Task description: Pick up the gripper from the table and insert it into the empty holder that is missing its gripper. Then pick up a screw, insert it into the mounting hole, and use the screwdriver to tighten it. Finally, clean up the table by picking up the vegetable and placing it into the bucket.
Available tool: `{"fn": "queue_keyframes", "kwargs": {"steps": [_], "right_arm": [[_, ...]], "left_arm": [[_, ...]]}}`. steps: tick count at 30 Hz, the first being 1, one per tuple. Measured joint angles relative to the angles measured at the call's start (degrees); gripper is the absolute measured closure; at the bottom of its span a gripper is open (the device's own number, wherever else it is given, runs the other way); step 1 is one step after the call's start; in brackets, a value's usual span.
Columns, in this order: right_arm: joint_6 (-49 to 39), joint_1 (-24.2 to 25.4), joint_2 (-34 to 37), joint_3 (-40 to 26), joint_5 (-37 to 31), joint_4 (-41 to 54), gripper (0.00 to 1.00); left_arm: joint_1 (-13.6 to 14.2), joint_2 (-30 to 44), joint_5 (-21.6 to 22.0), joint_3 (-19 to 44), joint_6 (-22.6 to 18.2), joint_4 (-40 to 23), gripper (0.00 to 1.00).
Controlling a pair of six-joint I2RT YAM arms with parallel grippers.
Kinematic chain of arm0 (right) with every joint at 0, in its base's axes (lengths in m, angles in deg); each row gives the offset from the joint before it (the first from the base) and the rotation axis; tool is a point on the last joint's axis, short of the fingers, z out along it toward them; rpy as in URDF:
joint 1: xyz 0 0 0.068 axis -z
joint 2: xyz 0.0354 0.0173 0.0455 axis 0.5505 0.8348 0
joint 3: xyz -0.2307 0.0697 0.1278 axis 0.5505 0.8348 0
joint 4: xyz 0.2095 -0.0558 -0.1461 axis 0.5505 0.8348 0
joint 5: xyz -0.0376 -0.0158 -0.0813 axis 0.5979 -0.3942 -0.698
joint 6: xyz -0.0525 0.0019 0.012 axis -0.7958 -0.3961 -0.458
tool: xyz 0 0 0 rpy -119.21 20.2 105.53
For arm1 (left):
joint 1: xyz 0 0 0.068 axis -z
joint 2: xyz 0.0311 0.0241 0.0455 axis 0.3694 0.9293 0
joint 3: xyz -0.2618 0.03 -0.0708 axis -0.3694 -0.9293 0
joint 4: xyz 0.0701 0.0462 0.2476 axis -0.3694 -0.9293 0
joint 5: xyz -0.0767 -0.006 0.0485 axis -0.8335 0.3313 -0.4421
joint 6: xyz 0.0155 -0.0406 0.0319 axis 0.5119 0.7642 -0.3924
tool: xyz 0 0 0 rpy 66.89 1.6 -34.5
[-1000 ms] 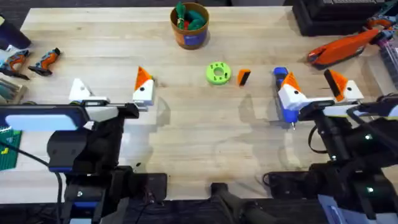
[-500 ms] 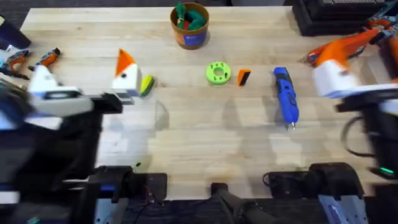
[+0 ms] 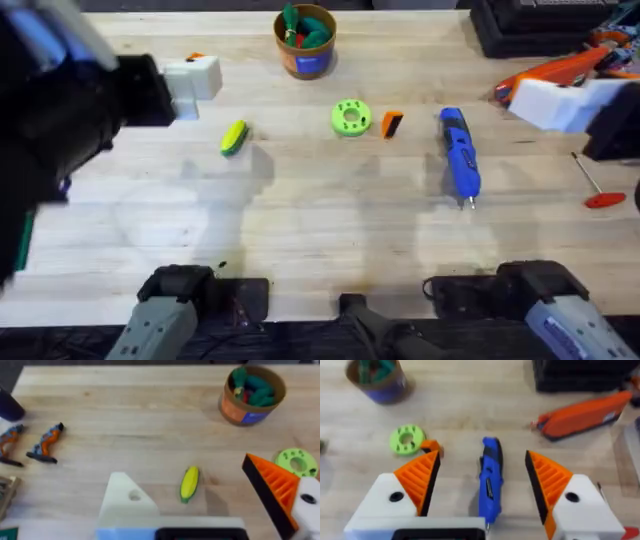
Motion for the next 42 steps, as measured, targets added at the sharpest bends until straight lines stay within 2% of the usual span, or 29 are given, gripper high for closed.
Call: {"fn": "queue_keyframes", "kwargs": {"steps": [5,10,19,21,25,33,37,42], "right_arm": [[0.0,0.0,11.4,-6.5,0.0,8.7,0.019],[0.0,0.0,20.3,-9.9,0.0,14.1,0.018],[0.0,0.0,27.9,-10.1,0.0,16.1,0.018],[0.0,0.0,28.9,-10.1,0.0,16.1,0.019],[0.0,0.0,29.6,-10.1,0.0,16.0,0.019],[-0.3,0.0,29.6,-10.2,0.0,16.0,0.019],[-0.4,0.0,29.6,-10.2,0.0,16.0,0.018],[-0.5,0.0,29.6,-10.2,0.0,16.0,0.019]], "left_arm": [[0.0,10.6,-0.4,4.7,0.0,-5.6,0.015],[0.0,17.9,-1.8,6.0,0.0,-6.7,0.015],[0.0,22.5,-2.7,6.0,-0.3,-4.9,0.015],[0.0,23.0,-3.0,6.2,-2.7,-4.5,0.016],[-0.4,25.7,-3.3,8.3,-9.6,-10.6,0.016],[-2.8,38.7,-4.2,10.9,-20.1,-12.2,0.016],[-2.6,45.6,-5.4,10.9,-22.8,-10.9,0.016],[-2.6,53.0,-6.0,10.9,-24.0,-8.4,0.015]]}}
